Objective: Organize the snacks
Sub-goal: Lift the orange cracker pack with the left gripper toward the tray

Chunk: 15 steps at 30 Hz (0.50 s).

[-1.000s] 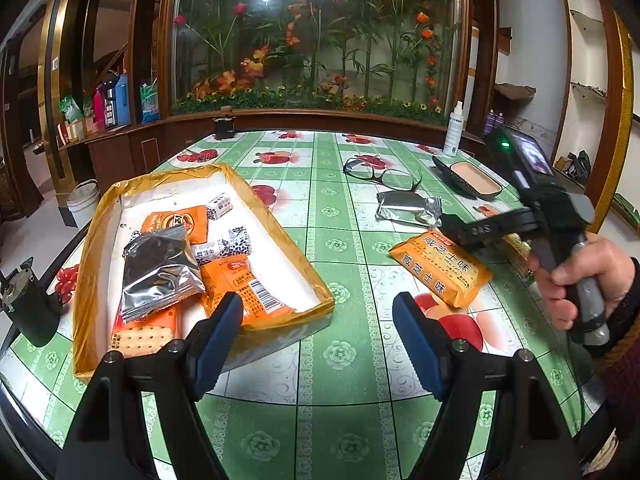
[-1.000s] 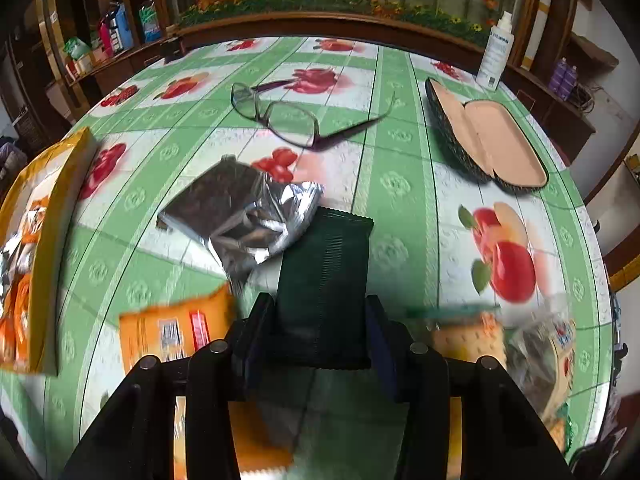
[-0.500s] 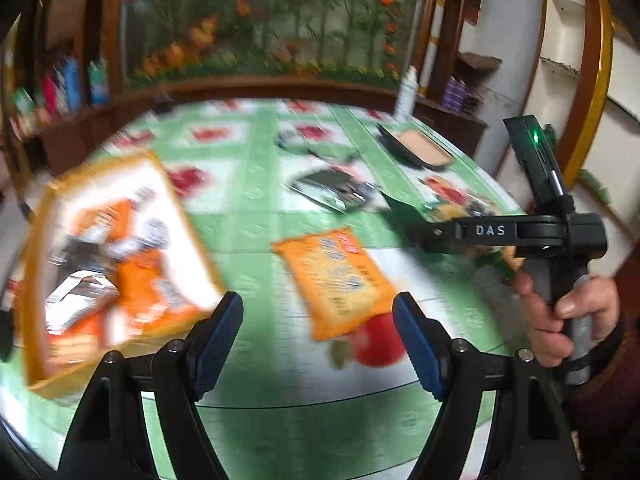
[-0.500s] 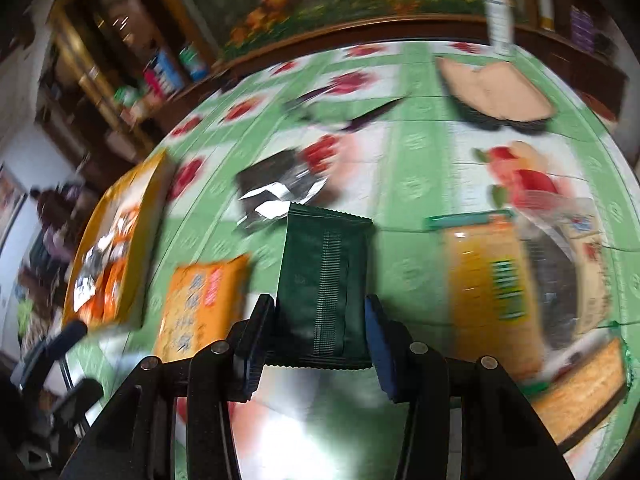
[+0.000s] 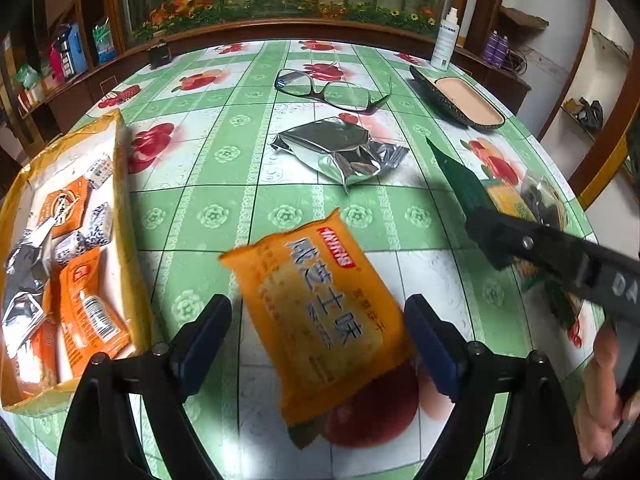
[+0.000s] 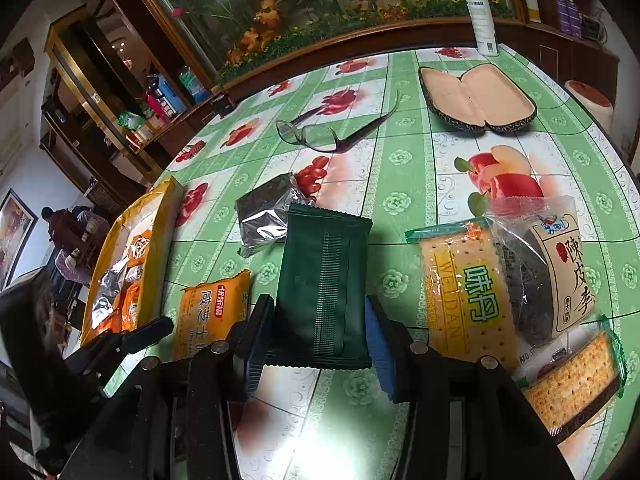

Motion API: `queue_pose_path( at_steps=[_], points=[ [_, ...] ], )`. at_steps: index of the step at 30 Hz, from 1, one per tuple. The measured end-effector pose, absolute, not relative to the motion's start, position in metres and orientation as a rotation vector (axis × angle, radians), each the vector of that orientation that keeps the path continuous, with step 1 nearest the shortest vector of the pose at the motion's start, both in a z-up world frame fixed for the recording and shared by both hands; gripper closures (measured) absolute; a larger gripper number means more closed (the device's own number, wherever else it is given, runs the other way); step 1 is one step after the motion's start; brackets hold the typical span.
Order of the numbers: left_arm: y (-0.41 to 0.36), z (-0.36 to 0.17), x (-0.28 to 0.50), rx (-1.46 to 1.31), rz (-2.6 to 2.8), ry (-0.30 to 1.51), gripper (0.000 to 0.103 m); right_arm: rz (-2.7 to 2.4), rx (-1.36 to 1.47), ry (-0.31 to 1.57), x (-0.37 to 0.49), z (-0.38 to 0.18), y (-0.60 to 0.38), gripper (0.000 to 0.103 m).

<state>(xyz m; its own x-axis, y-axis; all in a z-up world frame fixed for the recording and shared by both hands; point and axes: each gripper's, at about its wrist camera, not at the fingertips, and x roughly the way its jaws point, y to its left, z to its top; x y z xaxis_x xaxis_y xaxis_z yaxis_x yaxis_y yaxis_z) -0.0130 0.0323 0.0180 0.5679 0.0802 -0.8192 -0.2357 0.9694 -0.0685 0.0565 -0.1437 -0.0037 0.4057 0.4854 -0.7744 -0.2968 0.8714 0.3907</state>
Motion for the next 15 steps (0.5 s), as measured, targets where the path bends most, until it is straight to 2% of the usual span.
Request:
queue_pose_path(
  at_steps=[2,15],
  points=[
    [0.0352,0.017,-0.0106,-0.186,0.194,0.945,0.012,0.505,0.197,1.041,0.0559,-0.0031,-0.1423,0.054],
    [0.0414,0.0127,-0.0081,-0.258,0.166,0.954,0.012,0.502,0.208,1.08,0.0591,-0.0107,-0.1399,0.054]
  ],
)
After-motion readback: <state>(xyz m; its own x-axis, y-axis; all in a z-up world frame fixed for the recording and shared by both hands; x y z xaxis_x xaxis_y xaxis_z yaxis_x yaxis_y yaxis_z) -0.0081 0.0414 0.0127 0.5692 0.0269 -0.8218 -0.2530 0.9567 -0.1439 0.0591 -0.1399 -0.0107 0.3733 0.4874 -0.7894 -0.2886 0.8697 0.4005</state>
